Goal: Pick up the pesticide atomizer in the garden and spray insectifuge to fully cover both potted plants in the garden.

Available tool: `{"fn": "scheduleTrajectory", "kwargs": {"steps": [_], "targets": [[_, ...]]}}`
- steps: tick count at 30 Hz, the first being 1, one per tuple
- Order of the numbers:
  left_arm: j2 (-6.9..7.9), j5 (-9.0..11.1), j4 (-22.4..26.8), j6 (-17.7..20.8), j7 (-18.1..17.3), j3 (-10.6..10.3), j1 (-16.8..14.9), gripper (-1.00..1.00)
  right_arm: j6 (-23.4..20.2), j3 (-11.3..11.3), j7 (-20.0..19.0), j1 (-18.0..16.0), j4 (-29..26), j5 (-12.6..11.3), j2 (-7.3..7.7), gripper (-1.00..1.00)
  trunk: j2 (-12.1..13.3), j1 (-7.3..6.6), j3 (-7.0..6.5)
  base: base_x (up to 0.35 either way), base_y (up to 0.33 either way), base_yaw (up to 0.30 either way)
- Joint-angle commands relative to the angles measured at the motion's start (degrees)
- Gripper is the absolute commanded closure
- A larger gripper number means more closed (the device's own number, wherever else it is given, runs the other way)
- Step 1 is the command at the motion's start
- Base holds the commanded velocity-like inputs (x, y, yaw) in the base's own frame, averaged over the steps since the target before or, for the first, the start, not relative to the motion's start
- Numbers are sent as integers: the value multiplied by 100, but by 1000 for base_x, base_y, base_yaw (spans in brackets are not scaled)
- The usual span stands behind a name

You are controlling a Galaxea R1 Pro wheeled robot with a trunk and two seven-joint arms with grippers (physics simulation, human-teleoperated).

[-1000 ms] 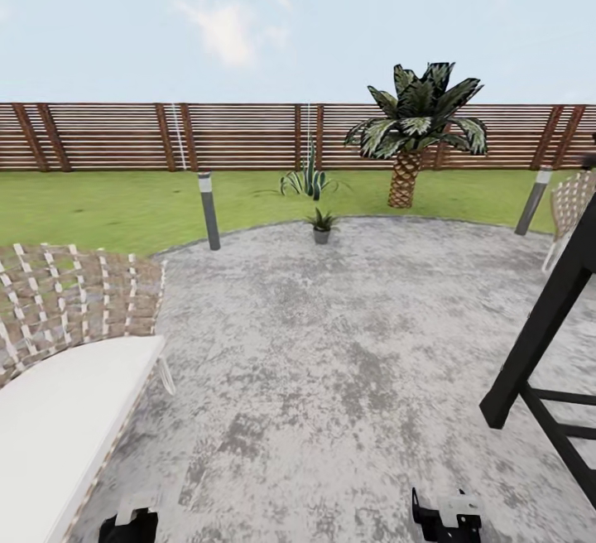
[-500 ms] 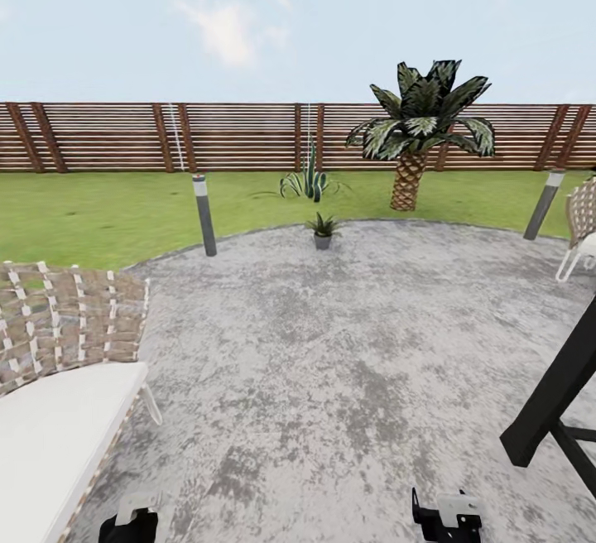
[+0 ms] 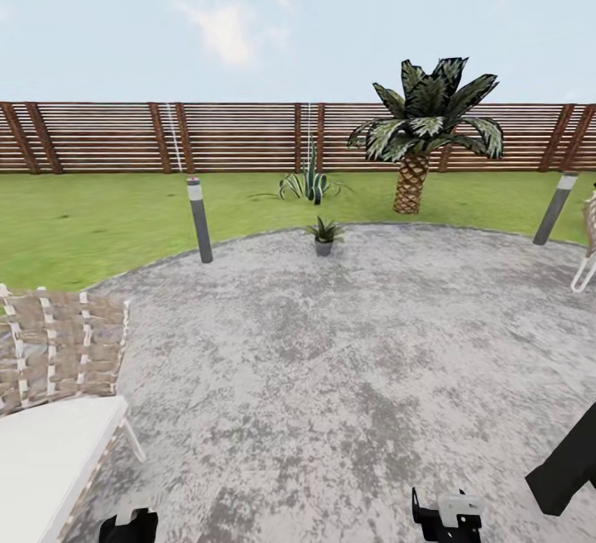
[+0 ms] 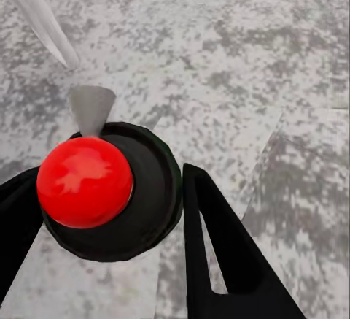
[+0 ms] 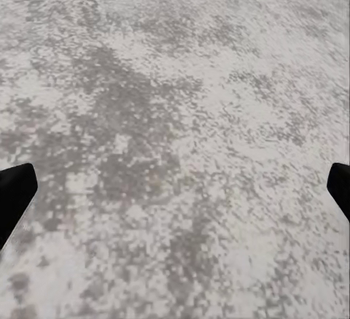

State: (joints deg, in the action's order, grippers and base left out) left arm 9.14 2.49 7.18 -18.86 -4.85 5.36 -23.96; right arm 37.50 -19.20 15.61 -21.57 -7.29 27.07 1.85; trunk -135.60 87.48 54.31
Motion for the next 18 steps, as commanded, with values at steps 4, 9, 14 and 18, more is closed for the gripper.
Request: {"fn": "scheduleTrajectory", "kwargs": {"steps": [4, 9, 14, 18], "targets": [[0, 27, -6, -12, -51, 44, -4, 100, 12, -22, 39, -5, 8, 61, 0, -100, -2, 2, 5, 339, 0, 0], [0, 29, -6, -12, -51, 44, -4, 100, 12, -22, 39, -5, 8, 61, 0, -100, -2, 2, 5, 339, 0, 0], [0, 26, -6, -12, -51, 44, -4, 100, 12, -22, 39, -5, 8, 61, 0, -100, -2, 2, 5, 339, 0, 0], [0, 27, -6, -12, -51, 44, -4, 100, 12, -22, 39, -5, 8, 61, 0, -100, -2, 2, 5, 339, 0, 0]]}}
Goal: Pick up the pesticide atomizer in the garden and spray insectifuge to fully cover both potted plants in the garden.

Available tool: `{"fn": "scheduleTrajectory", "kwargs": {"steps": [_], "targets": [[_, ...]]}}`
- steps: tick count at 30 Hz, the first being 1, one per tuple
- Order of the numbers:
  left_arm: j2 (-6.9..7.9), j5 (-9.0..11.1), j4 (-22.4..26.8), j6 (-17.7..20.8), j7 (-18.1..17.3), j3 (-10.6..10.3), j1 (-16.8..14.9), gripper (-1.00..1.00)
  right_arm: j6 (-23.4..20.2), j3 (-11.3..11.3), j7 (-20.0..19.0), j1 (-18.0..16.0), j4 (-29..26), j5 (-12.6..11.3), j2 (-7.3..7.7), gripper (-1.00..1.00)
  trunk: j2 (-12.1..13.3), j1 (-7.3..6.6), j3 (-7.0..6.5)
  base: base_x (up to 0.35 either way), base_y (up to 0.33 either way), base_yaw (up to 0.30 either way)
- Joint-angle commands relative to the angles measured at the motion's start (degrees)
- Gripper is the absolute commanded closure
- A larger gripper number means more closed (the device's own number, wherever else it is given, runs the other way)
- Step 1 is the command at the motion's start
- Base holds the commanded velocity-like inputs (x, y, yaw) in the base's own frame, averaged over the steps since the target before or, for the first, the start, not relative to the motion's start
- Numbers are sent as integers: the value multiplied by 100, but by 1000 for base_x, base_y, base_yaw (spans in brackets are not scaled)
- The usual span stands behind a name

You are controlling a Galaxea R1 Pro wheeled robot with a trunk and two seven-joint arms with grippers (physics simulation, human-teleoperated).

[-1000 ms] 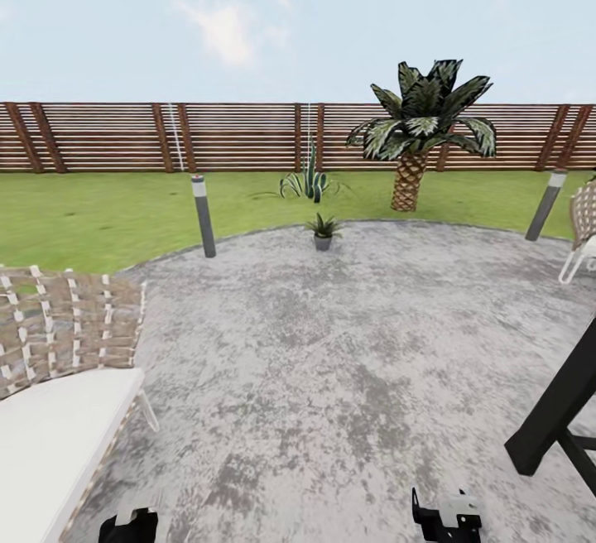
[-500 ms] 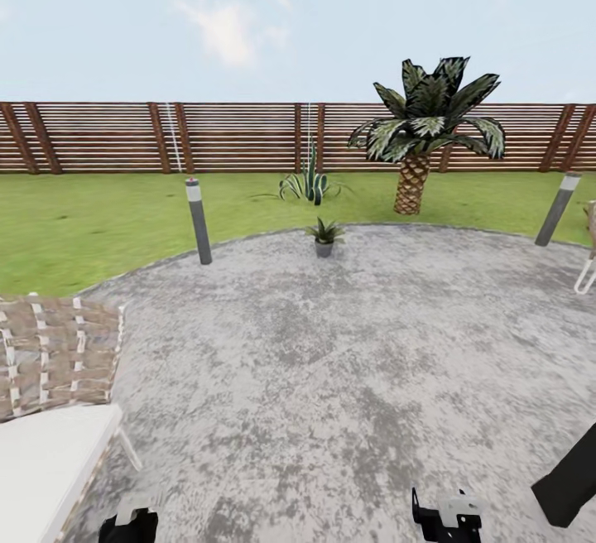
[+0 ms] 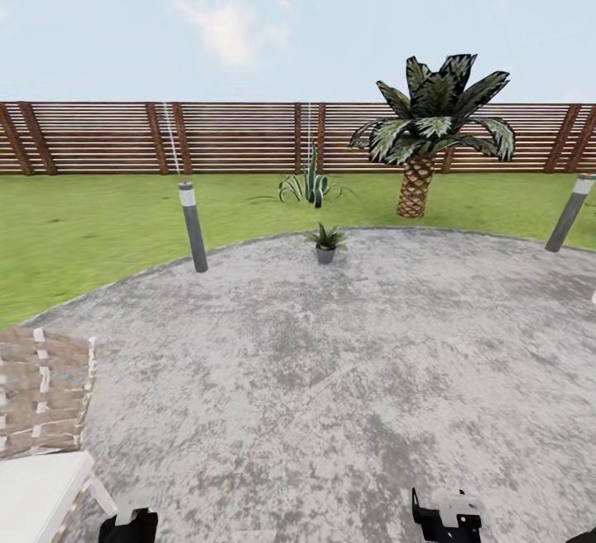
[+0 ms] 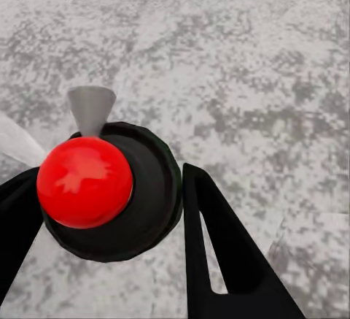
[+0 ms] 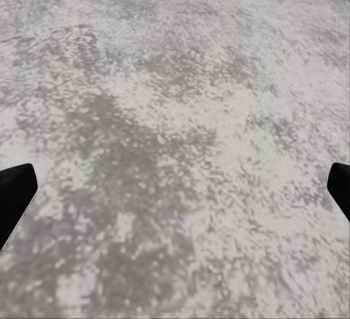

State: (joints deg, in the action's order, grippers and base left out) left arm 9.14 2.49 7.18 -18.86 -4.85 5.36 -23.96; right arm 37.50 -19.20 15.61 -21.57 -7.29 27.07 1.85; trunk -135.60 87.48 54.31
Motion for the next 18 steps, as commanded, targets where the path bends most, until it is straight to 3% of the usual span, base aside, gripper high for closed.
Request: {"fn": "scheduleTrajectory", "kwargs": {"steps": [1, 18], "targets": [[0, 29, -6, -12, -51, 44, -4, 100, 12, -22, 39, -5, 8, 61, 0, -100, -2, 2, 5, 339, 0, 0], [0, 25, -7, -12, -51, 44, -4, 100, 12, -22, 39, -5, 8, 61, 0, -100, -2, 2, 5, 339, 0, 0]]}}
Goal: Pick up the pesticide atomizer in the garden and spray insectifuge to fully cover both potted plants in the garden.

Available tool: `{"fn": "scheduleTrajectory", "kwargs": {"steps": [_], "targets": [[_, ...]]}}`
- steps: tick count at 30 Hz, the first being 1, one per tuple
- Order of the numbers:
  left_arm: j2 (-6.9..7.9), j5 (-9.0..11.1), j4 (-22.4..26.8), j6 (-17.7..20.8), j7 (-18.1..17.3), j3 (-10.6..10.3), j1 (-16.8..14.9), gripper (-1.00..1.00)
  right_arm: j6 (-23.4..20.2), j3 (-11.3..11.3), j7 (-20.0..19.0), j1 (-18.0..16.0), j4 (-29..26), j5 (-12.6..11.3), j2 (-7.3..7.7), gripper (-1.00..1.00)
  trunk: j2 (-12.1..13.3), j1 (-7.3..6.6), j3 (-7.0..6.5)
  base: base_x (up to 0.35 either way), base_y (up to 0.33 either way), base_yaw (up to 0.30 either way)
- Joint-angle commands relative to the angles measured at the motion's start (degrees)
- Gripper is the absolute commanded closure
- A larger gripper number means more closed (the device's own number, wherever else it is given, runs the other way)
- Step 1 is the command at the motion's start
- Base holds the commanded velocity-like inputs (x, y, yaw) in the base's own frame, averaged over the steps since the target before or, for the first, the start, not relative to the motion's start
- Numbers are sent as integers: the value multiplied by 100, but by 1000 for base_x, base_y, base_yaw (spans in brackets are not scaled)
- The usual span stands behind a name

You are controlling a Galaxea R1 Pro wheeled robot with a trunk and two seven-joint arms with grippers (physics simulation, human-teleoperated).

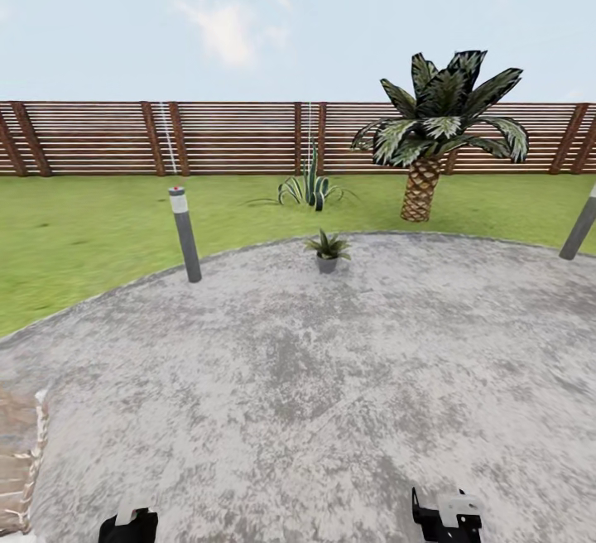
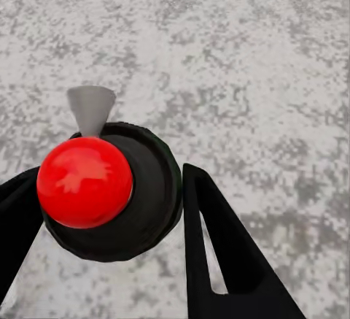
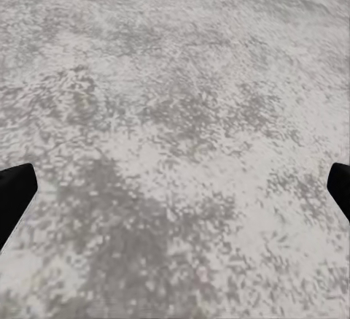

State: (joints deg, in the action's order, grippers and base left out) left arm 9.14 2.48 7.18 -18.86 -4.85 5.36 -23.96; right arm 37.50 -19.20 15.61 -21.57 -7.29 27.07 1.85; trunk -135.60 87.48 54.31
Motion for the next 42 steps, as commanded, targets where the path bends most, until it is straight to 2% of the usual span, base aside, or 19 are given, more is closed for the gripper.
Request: {"fn": "scheduleTrajectory", "kwargs": {"steps": [1, 42], "targets": [[0, 27, -6, -12, -51, 44, -4, 100, 12, -22, 39, -5, 8, 61, 0, -100, -2, 2, 5, 339, 0, 0], [0, 27, -6, -12, -51, 45, -4, 100, 12, -22, 39, -5, 10, 61, 0, -100, -2, 2, 5, 339, 0, 0]]}}
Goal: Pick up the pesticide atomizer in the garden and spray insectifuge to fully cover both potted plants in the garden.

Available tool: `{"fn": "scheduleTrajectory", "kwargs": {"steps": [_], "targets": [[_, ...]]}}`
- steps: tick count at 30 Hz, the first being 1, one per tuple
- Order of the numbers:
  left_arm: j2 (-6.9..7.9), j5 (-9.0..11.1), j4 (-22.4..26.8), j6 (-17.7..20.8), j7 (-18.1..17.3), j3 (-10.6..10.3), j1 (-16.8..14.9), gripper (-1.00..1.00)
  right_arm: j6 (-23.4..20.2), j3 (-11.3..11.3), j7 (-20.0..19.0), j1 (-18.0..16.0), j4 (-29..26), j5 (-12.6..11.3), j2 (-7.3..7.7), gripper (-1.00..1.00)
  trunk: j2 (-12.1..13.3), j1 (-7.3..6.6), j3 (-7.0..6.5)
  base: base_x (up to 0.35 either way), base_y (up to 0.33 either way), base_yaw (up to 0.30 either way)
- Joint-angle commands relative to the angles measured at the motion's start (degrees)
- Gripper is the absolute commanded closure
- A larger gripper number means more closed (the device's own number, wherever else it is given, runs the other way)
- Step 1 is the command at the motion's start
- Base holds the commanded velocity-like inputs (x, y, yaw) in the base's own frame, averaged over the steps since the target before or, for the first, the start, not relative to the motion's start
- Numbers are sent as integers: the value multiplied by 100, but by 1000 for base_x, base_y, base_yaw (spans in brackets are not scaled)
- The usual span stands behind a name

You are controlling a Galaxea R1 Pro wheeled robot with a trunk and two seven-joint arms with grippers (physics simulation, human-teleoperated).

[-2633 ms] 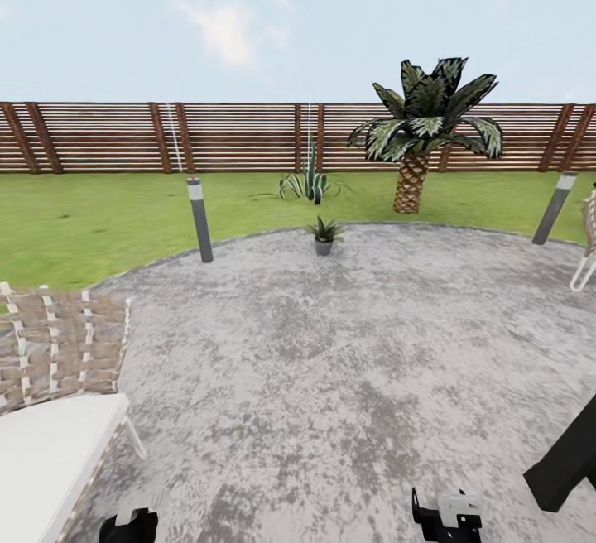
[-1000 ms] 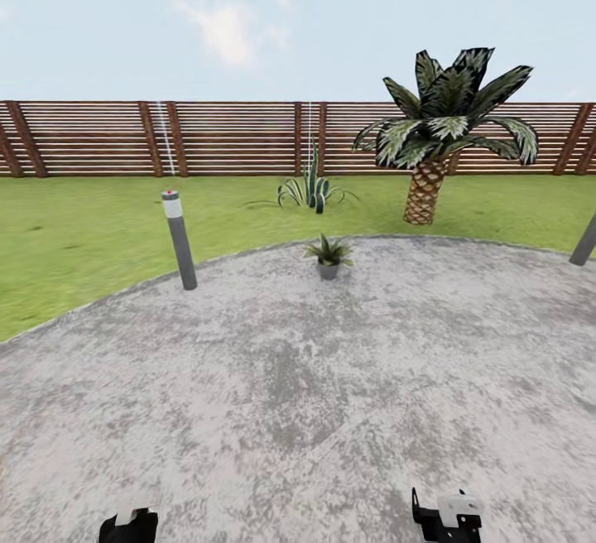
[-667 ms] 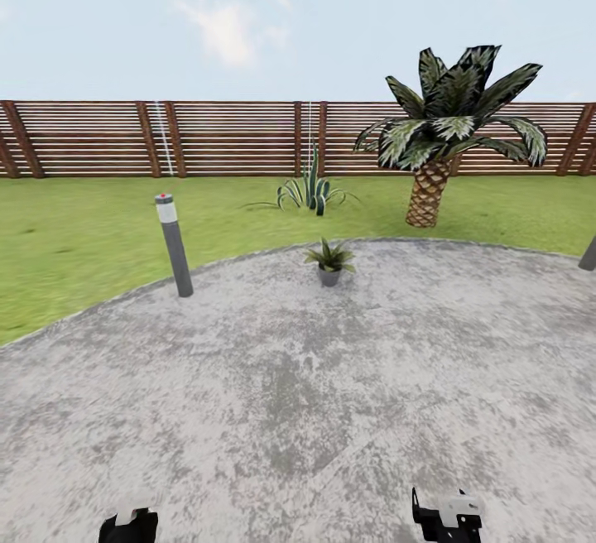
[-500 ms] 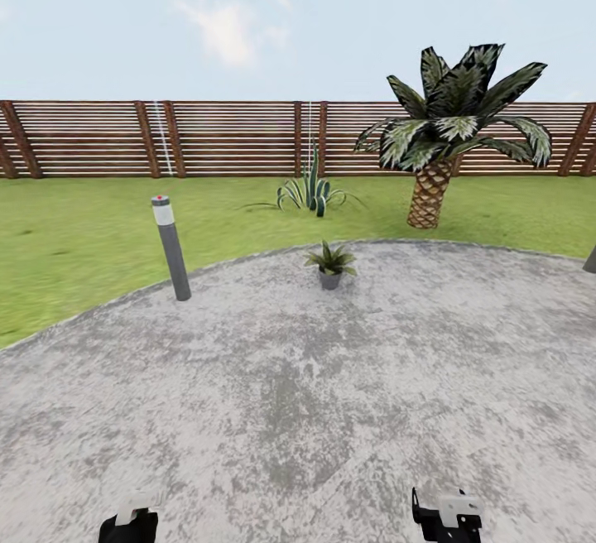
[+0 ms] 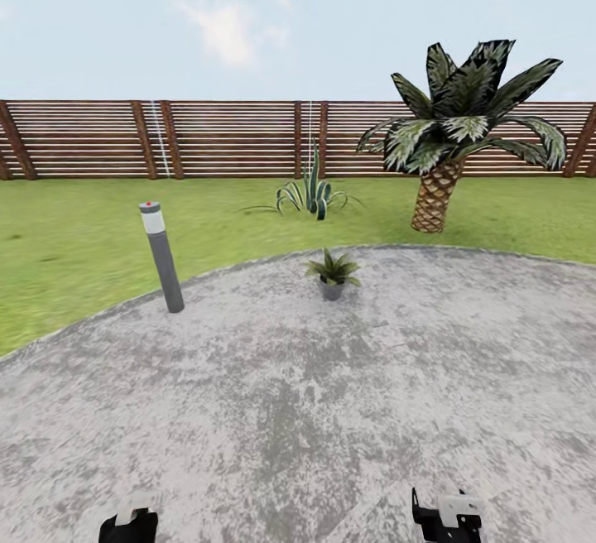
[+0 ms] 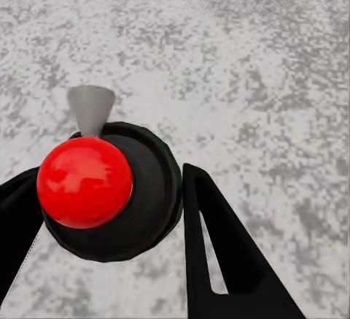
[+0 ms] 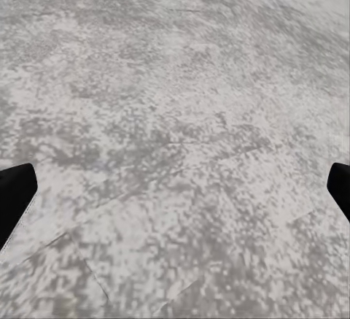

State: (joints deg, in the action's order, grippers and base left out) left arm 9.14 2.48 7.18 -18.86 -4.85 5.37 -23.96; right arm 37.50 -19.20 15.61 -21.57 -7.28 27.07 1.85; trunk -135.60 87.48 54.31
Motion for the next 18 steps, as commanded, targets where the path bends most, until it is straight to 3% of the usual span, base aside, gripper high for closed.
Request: {"fn": "scheduleTrajectory", "kwargs": {"steps": [1, 18], "targets": [[0, 27, -6, -12, -51, 43, -4, 100, 12, -22, 39, -5, 8, 61, 0, -100, -2, 2, 5, 339, 0, 0], [0, 26, -8, -12, -51, 43, -4, 100, 12, -22, 35, -5, 7, 61, 0, -100, -2, 2, 5, 339, 0, 0]]}}
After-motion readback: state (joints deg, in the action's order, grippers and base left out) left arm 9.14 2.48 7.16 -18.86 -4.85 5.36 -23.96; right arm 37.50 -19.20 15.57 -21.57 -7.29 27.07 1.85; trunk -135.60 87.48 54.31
